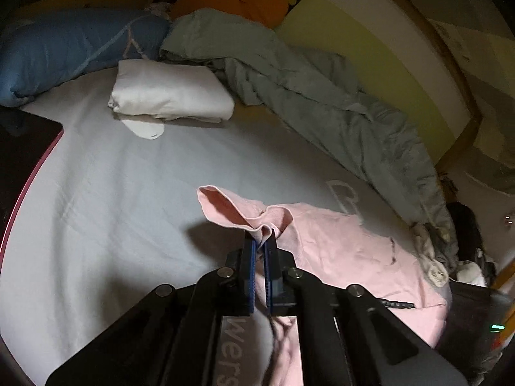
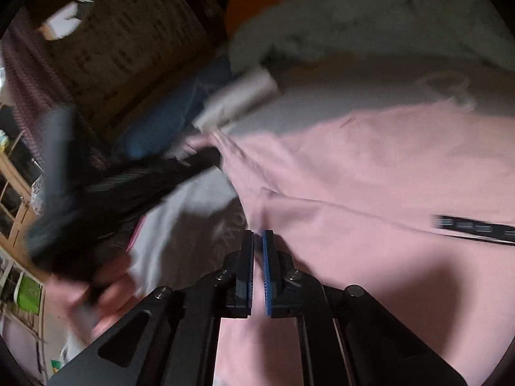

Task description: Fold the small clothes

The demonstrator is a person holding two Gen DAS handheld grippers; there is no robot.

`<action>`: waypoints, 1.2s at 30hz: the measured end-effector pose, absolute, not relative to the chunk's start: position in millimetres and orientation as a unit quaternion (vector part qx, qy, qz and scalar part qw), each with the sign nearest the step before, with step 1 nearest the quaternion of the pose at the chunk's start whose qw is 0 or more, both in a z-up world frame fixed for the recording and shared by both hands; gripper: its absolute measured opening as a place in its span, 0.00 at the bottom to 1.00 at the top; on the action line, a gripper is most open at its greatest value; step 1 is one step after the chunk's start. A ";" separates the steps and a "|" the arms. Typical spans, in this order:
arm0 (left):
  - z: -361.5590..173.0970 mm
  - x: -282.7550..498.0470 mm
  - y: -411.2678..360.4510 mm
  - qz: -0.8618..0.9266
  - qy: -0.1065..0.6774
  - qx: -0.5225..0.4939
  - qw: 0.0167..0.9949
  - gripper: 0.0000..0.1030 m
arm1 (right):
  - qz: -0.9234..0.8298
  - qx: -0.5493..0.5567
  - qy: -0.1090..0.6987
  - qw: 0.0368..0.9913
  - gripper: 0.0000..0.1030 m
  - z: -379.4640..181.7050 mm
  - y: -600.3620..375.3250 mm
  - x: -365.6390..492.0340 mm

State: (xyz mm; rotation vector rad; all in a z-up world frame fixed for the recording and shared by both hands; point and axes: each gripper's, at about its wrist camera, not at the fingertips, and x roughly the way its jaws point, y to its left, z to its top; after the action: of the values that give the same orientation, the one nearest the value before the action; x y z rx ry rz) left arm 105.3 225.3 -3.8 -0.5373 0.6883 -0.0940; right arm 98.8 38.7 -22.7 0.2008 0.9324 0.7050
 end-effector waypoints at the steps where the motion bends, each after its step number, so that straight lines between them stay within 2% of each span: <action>1: -2.3 105.5 227.2 -0.050 0.332 -0.259 0.906 0.04 | 0.310 0.082 0.461 0.827 0.05 -33.9 50.2 107.3; 5: -11.7 128.1 223.3 -0.079 0.360 -0.250 0.895 0.06 | 0.302 0.118 0.468 0.822 0.04 -46.8 46.8 115.3; 6: -17.8 131.7 222.5 -0.063 0.369 -0.247 0.894 0.14 | 0.304 0.125 0.469 0.820 0.04 -48.4 43.8 115.1; 7: -23.0 133.2 224.8 -0.040 0.379 -0.245 0.892 0.27 | 0.307 0.133 0.469 0.817 0.04 -48.9 40.4 114.1; 9: -30.3 129.0 232.7 -0.008 0.393 -0.252 0.884 0.41 | 0.309 0.140 0.466 0.817 0.05 -45.9 31.5 108.2; 11: -29.4 114.7 239.6 0.003 0.403 -0.265 0.876 0.43 | 0.320 0.136 0.457 0.819 0.05 -36.6 24.6 96.5; 13: -27.2 93.1 239.4 -0.041 0.390 -0.299 0.870 0.51 | 0.332 0.128 0.441 0.824 0.05 -25.1 13.9 82.8; 17: -39.0 95.3 230.9 -0.051 0.412 -0.323 0.850 0.49 | 0.317 0.112 0.408 0.848 0.05 -5.8 -16.4 63.7; 20: -54.8 111.6 231.3 -0.042 0.415 -0.356 0.836 0.38 | 0.307 0.128 0.399 0.855 0.05 2.0 -46.2 53.5; 21: -57.2 116.2 228.9 -0.044 0.412 -0.357 0.837 0.23 | 0.300 0.131 0.395 0.858 0.05 4.2 -57.8 50.8; 22: -58.1 118.6 226.1 -0.045 0.408 -0.353 0.841 0.03 | 0.292 0.131 0.392 0.862 0.05 7.0 -65.9 47.7; 24: -54.5 113.0 221.8 -0.020 0.401 -0.337 0.852 0.03 | 0.267 0.124 0.387 0.874 0.05 7.5 -85.6 41.9; 27: -30.4 88.3 214.4 -0.036 0.344 -0.313 0.885 0.03 | 0.241 0.129 0.392 0.878 0.05 -2.9 -112.2 43.1; 31: 21.0 67.9 167.6 -0.072 0.272 -0.164 0.946 0.03 | 0.207 0.138 0.414 0.876 0.05 -21.6 -148.9 42.3; 33: 29.0 73.1 120.9 -0.149 0.301 -0.068 0.940 0.03 | 0.200 0.135 0.423 0.874 0.05 -26.6 -161.9 37.7; 36: -4.1 74.5 56.2 -0.178 0.382 0.072 0.904 0.03 | 0.176 0.109 0.417 0.885 0.05 -16.6 -176.6 39.8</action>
State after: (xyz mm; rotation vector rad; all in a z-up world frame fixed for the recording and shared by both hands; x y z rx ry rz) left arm 74.5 56.2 -4.0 0.1493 0.7888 -0.3685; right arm 39.8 -176.6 -16.6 0.2266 0.8668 0.3661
